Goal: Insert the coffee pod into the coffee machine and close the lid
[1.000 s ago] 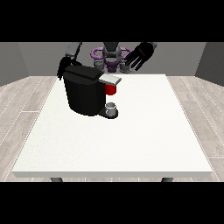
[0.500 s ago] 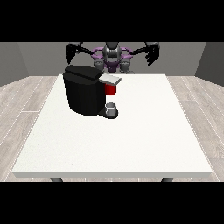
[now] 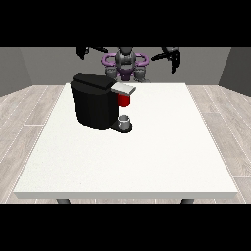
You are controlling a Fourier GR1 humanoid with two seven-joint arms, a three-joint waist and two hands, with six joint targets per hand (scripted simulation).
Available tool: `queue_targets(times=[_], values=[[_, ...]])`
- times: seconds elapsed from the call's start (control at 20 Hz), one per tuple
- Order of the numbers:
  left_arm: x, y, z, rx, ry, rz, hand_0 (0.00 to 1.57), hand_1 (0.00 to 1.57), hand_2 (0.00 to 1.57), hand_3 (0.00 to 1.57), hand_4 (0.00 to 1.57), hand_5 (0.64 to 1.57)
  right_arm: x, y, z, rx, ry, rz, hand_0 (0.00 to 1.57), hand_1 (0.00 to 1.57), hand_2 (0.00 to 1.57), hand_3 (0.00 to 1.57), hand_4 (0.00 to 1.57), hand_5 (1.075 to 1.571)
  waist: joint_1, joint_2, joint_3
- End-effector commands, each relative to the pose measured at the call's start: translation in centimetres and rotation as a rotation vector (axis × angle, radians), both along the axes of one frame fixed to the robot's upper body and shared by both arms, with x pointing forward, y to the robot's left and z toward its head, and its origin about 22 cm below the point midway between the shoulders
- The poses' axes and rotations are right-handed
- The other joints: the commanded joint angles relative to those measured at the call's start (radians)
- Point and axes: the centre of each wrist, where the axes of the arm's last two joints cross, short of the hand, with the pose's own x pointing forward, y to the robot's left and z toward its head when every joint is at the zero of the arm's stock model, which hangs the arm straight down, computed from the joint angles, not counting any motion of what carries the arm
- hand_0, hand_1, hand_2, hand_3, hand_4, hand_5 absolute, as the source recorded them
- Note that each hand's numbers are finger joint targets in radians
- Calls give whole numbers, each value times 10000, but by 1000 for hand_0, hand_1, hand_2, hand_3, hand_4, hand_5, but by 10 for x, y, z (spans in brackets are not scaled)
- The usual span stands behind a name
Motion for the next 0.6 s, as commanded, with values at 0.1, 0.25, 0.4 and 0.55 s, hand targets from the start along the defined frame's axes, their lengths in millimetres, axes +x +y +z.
queue_targets(times=[0.1,0.25,0.4,0.55], values=[[-2,1,16,-542,-296,-164,0,0,0,0,457,1571,29,-10,35,467,71,-533,0,0,0,0,0,1571,542,547,3],[-18,14,7,-549,-644,-145,0,0,0,0,360,1571,36,-27,42,814,208,-575,0,0,0,0,0,1571,677,866,2],[-4,-8,29,-561,-693,-81,0,0,0,0,391,1571,45,-15,36,1763,425,-631,0,0,0,0,186,1571,872,983,4],[-11,-3,36,-460,-1513,-157,0,0,0,0,382,1571,52,-29,41,1895,98,-577,0,0,0,0,97,1571,940,1708,3]])
